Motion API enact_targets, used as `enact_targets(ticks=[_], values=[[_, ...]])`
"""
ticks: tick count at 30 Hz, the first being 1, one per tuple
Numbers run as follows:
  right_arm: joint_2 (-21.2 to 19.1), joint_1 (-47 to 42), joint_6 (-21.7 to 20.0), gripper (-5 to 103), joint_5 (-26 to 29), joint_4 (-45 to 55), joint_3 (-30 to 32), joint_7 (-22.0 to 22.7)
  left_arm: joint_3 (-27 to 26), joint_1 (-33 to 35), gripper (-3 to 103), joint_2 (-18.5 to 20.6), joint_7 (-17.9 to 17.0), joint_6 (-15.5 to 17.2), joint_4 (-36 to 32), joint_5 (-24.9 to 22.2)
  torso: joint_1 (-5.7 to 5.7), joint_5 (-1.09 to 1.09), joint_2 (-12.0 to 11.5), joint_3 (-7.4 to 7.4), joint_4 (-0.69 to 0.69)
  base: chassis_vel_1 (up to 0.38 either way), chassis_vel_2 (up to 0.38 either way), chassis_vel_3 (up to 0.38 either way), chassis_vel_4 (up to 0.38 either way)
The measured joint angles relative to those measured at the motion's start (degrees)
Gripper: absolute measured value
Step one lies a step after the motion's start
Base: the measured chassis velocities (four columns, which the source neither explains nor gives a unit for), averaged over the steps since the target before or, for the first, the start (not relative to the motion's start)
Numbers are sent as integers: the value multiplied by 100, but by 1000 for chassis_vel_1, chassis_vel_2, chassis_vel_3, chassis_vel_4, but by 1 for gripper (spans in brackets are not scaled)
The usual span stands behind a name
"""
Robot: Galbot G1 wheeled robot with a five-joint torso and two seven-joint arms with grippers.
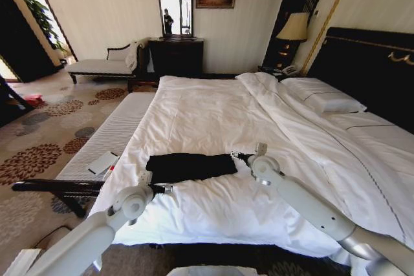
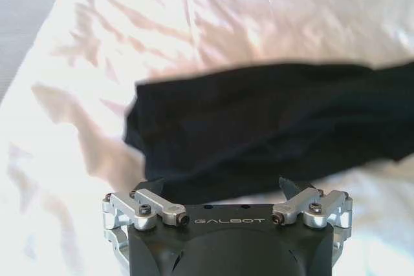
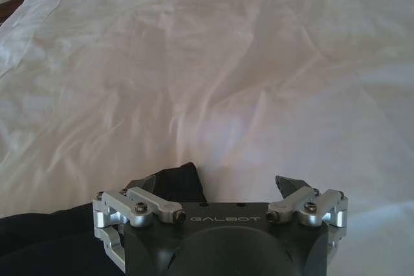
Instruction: Fold the clothes on the bed.
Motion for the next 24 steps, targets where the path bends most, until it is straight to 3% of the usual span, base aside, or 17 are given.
enact_targets(ticks=[2,5,10,17,24], values=[[42,-25,-37,100,103,-45,51,-21,-318,46,100,6,-9,-1,-73,-98,0,2,0,0,0,0,0,0,0],[278,-35,-279,100,686,-432,280,-133,-1387,25,100,-96,-31,-1,-45,-483,0,0,0,0,4,0,0,0,0],[495,-56,-745,100,1252,-781,493,-215,-2028,-387,100,-324,-90,-1,355,-835,1,-2,0,0,2,0,0,0,0],[717,-117,-946,100,1204,-1130,514,-497,-2428,-981,100,-468,-56,-1,848,-1095,0,-3,0,0,1,0,0,0,0],[845,-34,-596,103,781,-1370,196,-842,-2597,-1216,100,-515,-34,-1,968,-1263,0,-2,1,0,-1,0,0,0,0]])
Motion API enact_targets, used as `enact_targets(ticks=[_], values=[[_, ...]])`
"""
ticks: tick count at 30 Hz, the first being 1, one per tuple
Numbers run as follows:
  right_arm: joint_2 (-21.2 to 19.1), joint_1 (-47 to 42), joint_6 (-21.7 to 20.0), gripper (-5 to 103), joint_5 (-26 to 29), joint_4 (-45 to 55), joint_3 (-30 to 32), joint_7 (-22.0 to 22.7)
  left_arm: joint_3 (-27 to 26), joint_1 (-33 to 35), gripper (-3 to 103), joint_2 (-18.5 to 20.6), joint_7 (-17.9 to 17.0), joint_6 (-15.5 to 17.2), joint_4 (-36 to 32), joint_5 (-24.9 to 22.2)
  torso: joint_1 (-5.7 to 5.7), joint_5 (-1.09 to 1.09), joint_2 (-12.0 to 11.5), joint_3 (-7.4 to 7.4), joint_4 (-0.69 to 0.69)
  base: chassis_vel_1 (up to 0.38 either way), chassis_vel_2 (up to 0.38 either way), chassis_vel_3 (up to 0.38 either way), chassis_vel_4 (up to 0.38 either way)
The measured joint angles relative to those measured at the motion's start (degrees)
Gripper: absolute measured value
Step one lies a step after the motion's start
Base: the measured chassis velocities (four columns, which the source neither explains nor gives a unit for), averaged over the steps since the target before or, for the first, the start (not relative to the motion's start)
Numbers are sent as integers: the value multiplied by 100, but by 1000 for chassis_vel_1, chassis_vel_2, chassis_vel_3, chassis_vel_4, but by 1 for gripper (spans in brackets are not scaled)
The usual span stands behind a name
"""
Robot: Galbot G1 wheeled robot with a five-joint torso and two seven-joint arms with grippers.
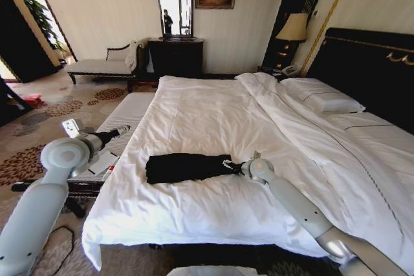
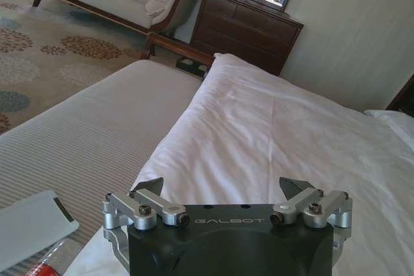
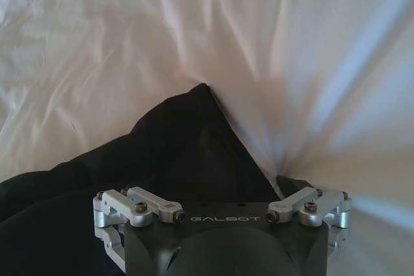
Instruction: Fold the clothes on the bed.
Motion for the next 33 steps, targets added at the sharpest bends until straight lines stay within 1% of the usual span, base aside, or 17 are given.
enact_targets(ticks=[1,2,5,7,11,13,14,17,19,22,23,24,25,27,28,29,33], values=[[0,0,0,103,0,0,0,0,0,0,100,0,0,0,0,0,0,0,0,0,0,0,0,0,0],[16,9,48,100,15,-1,-8,-11,-6,3,100,-9,6,0,10,0,0,0,0,0,0,0,0,0,0],[62,54,227,85,66,60,-90,-38,-9,64,100,-68,34,0,52,94,1,2,0,1,1,0,0,0,0],[68,64,275,85,94,113,-119,-38,-5,80,100,-82,50,0,67,138,1,3,0,2,2,0,0,0,0],[69,66,399,63,234,400,-176,37,10,79,100,-92,94,0,121,219,2,3,-1,2,4,0,0,0,0],[68,56,418,63,235,432,-181,43,12,69,100,-84,104,0,134,226,2,4,-1,2,5,0,0,0,0],[65,40,445,57,225,451,-186,46,15,54,100,-71,112,0,156,244,2,4,-1,2,6,0,0,0,0],[52,-7,534,41,64,425,-185,20,20,44,100,-47,151,0,199,336,2,5,-1,2,6,0,0,0,0],[46,-26,570,41,8,413,-178,1,22,46,100,-42,160,0,202,355,2,5,-1,2,6,0,0,0,0],[3,-95,805,25,-215,409,-124,-75,29,59,100,-31,172,0,204,394,2,5,-1,2,6,0,0,0,0],[3,-95,805,25,-215,409,-124,-75,29,59,100,-31,172,0,204,394,2,5,-1,2,6,0,0,0,0],[-21,-138,941,19,-259,451,-68,-81,32,62,100,-29,173,0,204,402,2,5,-1,2,6,0,0,0,0],[-45,-178,1013,19,-259,511,-7,-72,34,63,100,-27,175,0,202,407,2,5,-1,2,6,0,0,0,0],[-113,-278,1110,12,-212,691,136,-17,40,69,100,-24,177,0,195,424,2,3,-1,1,3,0,0,0,0],[-113,-278,1110,12,-212,691,136,-17,40,69,100,-24,177,0,195,424,2,3,-1,1,3,0,0,0,0],[-175,-360,1194,12,-178,846,229,36,46,73,100,-22,180,0,186,435,2,3,-1,1,2,0,0,0,0],[-366,-604,1319,12,-74,1271,392,164,52,83,100,-37,188,0,158,476,2,3,-1,1,0,0,0,0,0]])
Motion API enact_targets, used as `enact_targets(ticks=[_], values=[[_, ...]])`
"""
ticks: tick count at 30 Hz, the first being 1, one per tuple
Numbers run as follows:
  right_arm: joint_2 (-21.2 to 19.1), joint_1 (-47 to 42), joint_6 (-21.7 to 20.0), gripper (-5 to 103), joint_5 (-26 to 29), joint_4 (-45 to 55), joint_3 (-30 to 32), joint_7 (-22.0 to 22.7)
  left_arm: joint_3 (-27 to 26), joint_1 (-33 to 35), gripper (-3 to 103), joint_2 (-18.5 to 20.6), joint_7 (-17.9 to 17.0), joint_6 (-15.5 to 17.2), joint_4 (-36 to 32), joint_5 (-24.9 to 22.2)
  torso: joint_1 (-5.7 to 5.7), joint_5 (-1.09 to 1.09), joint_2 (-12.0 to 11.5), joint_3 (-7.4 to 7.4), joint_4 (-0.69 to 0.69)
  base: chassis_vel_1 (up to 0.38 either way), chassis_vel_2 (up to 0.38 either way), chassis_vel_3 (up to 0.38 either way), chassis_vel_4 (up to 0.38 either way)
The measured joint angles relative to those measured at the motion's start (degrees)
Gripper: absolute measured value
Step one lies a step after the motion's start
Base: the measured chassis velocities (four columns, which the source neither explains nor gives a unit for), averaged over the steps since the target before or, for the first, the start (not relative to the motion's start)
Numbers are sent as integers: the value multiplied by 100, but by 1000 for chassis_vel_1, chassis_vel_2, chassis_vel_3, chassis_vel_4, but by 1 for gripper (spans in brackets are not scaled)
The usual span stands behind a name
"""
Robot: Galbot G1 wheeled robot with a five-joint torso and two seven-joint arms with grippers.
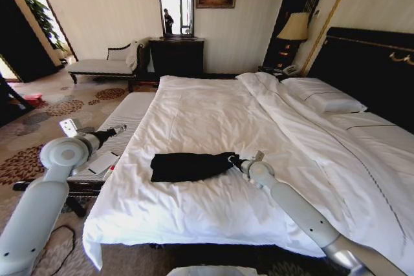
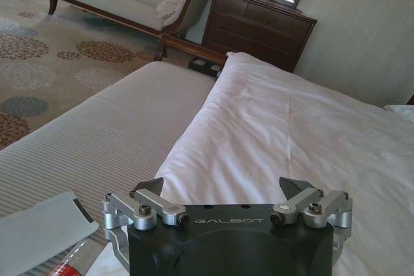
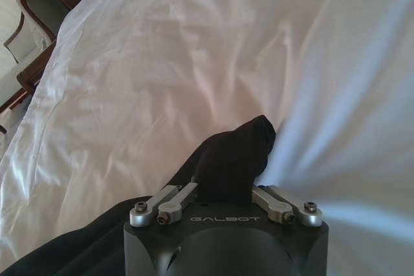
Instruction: Fold the clothes on the bed.
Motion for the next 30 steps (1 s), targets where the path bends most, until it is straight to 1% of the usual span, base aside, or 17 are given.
enact_targets(ticks=[3,5,6,9,13,14,15,17,19,20,22,23,24,25,27,29,30], values=[[-30,-46,26,12,-5,62,6,8,-19,25,100,-7,0,0,-20,10,-1,0,0,0,0,0,0,0,0],[-94,-115,50,12,-14,152,78,18,-60,71,100,-9,1,0,-59,24,-1,1,0,0,5,0,0,0,0],[-94,-115,50,12,-14,152,78,18,-60,71,100,-9,1,0,-59,24,-1,1,0,0,5,0,0,0,0],[-279,-143,44,12,98,237,336,19,-158,107,100,-9,3,0,-79,17,-1,-1,0,0,1,0,0,0,0],[-425,-59,26,12,102,275,310,8,-283,78,100,-9,7,0,-77,-52,-1,-1,0,0,0,0,0,0,0],[-440,34,25,12,-3,301,164,-11,-349,16,100,-8,7,0,-65,-118,-1,-1,0,0,-1,0,0,0,0],[-440,34,25,12,-3,301,164,-11,-349,16,100,-8,7,0,-65,-118,-1,-1,0,0,-1,0,0,0,0],[-406,221,42,12,-253,323,-147,-71,-421,-119,100,8,7,0,-25,-177,-1,-1,0,0,2,0,0,0,0],[-290,471,162,12,-668,346,-670,-179,-455,-344,100,50,-5,0,56,-228,-1,-1,0,0,4,0,0,0,0],[-290,471,162,12,-668,346,-670,-179,-455,-344,100,50,-5,0,56,-228,-1,-1,0,0,4,0,0,0,0],[-208,649,239,12,-887,359,-1015,-260,-466,-486,100,75,-15,0,119,-277,-1,-1,0,0,3,0,0,0,0],[-106,846,268,12,-1004,364,-1346,-272,-466,-592,100,87,-20,0,188,-301,-1,0,0,0,3,0,0,0,0],[-52,957,276,12,-1030,351,-1513,-267,-465,-641,100,91,-22,0,228,-302,-1,0,0,0,3,0,0,0,0],[-52,957,276,12,-1030,351,-1513,-267,-465,-641,100,91,-22,0,228,-302,-1,0,0,0,3,0,0,0,0],[21,1132,282,12,-1064,300,-1754,-257,-454,-680,100,91,-22,0,278,-299,-1,0,0,0,3,0,0,0,0],[130,1448,284,12,-1111,189,-2182,-257,-441,-693,100,66,-16,0,364,-256,-1,-1,0,0,3,0,0,0,0],[130,1448,284,12,-1111,189,-2182,-257,-441,-693,100,66,-16,0,364,-256,-1,-1,0,0,3,0,0,0,0]])
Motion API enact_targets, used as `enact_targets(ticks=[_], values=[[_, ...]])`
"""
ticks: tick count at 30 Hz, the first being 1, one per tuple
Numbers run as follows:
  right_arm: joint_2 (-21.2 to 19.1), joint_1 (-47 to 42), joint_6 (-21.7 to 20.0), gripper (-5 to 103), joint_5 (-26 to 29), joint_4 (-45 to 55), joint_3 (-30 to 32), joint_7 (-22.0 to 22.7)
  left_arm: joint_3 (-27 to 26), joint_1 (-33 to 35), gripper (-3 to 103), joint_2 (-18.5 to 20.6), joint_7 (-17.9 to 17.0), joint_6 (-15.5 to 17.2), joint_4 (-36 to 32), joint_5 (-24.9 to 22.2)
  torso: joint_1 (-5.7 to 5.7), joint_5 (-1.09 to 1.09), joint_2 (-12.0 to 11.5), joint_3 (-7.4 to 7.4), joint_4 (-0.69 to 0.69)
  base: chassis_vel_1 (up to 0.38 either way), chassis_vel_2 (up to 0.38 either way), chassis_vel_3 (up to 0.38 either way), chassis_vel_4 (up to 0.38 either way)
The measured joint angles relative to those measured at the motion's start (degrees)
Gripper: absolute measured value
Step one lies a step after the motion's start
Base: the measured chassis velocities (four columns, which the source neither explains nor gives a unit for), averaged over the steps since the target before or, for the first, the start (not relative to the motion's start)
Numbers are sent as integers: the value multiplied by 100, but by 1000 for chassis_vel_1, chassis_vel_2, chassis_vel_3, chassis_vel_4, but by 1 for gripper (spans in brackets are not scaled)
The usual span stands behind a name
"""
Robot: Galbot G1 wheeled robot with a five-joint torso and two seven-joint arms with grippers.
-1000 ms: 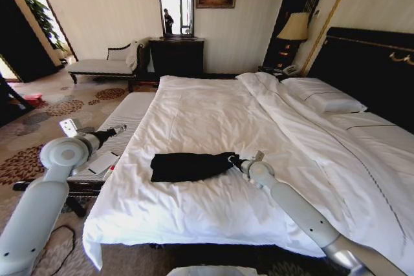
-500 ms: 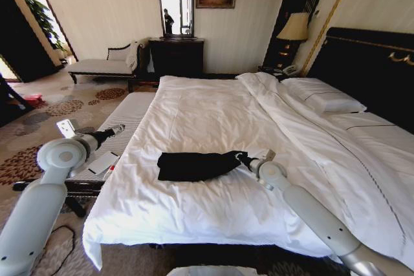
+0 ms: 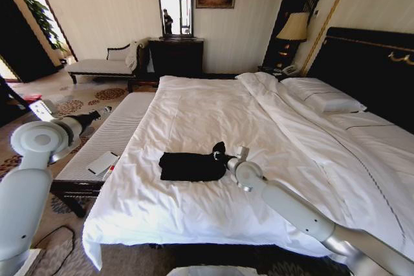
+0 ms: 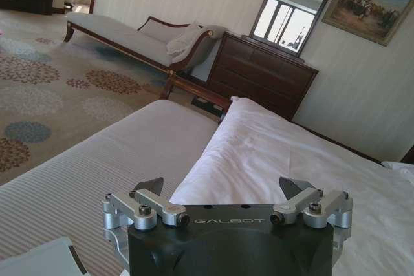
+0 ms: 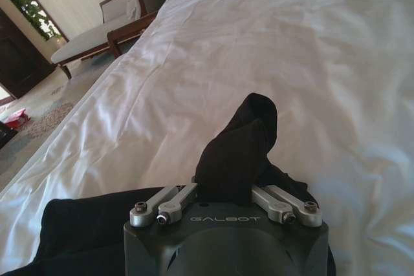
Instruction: Fold the clothes on the bed.
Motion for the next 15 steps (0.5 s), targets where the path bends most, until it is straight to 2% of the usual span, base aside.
enact_targets(ticks=[5,9,15], values=[[191,375,2,12,-42,-95,-499,1,24,42,100,-92,66,0,130,200,0,0,0,0,-1,0,0,0,0],[500,597,64,12,-261,-331,-898,13,48,40,100,-134,95,0,203,297,0,-1,0,0,0,0,0,0,0],[952,779,75,12,-372,-567,-1135,54,61,11,100,-130,104,0,239,311,0,1,0,0,-1,0,0,0,0]])
